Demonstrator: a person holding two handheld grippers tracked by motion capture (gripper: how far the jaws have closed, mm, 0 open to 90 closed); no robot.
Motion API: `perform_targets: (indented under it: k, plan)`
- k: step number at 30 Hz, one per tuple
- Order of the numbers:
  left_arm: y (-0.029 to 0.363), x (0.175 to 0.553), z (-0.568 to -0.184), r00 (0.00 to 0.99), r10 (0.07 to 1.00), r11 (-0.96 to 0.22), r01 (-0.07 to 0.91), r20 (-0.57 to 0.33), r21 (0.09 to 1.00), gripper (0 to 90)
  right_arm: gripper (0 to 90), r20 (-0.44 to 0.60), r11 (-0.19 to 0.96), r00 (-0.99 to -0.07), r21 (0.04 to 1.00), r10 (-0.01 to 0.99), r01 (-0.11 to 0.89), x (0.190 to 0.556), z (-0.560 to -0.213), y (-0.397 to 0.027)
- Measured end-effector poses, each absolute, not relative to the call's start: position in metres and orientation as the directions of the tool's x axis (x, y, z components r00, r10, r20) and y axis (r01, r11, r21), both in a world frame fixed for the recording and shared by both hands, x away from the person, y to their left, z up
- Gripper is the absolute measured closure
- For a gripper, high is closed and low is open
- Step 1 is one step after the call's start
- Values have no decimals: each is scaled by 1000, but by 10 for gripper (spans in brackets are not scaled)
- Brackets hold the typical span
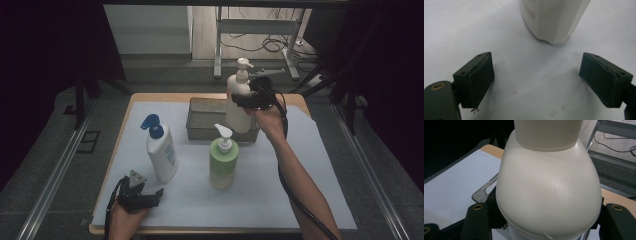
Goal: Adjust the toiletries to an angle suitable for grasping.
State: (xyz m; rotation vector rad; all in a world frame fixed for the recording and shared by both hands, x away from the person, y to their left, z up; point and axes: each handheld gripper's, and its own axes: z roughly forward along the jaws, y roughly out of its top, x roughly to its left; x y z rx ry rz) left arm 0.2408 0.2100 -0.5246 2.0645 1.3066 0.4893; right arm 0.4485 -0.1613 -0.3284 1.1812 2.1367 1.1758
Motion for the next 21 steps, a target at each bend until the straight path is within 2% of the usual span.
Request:
perform_targets:
  k: [21]
  plan:
    - [210,240,-525,434,901,-298,663,-28,686,121,372,25,261,-538,856,842,447,476,-337,-122]
